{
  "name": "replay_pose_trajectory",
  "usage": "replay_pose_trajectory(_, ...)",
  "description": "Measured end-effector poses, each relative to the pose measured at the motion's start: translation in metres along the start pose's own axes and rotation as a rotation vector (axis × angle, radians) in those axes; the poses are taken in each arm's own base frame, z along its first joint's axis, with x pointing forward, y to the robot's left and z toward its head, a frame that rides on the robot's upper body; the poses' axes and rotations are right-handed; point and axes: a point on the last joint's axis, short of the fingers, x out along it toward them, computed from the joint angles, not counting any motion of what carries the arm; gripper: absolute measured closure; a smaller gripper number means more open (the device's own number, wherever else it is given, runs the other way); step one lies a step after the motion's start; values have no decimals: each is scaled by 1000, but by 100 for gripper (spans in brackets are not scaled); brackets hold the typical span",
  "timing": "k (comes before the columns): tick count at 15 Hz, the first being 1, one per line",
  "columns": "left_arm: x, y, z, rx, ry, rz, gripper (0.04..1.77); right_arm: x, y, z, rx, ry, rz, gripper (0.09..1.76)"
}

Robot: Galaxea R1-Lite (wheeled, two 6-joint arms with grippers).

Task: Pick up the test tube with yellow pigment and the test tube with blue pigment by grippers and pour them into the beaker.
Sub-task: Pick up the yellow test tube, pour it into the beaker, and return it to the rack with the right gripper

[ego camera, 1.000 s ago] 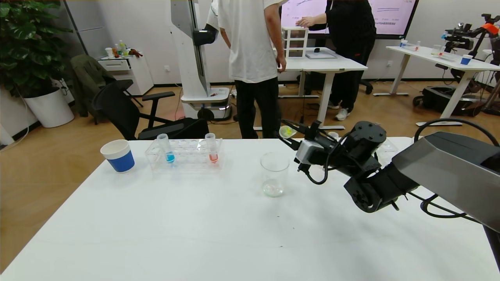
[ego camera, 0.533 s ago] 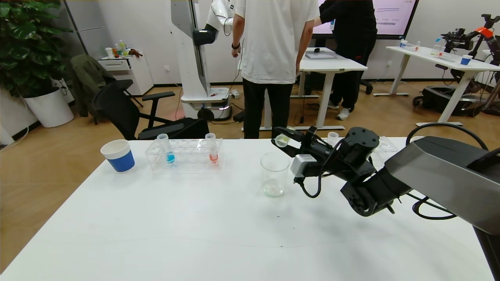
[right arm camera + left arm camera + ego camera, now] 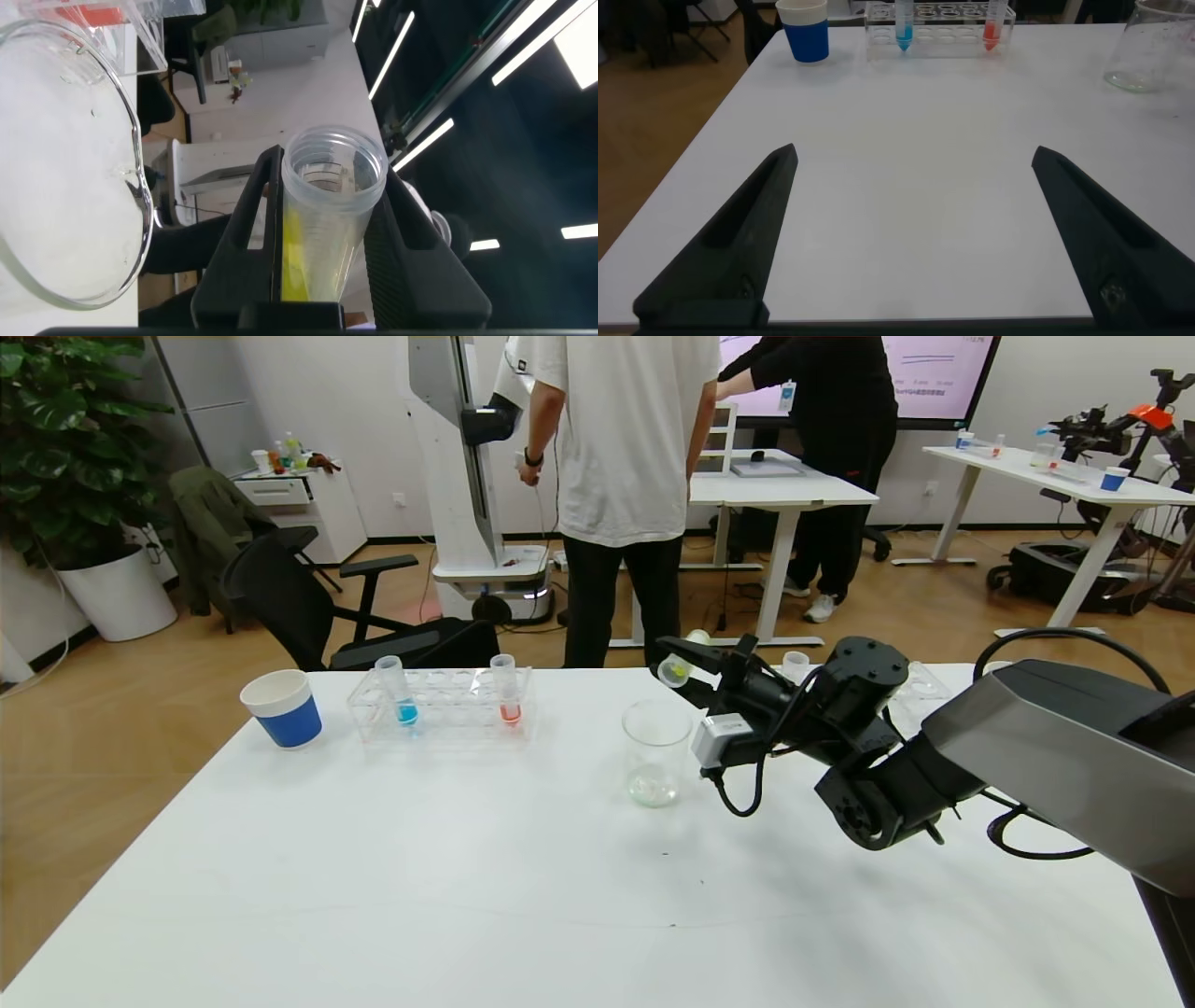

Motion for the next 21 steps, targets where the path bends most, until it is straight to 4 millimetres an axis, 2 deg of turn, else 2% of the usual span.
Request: replay_pose_trajectory(21, 0, 0, 0, 0, 0, 0, 6, -1, -5, -5, -334, 22, -2, 134)
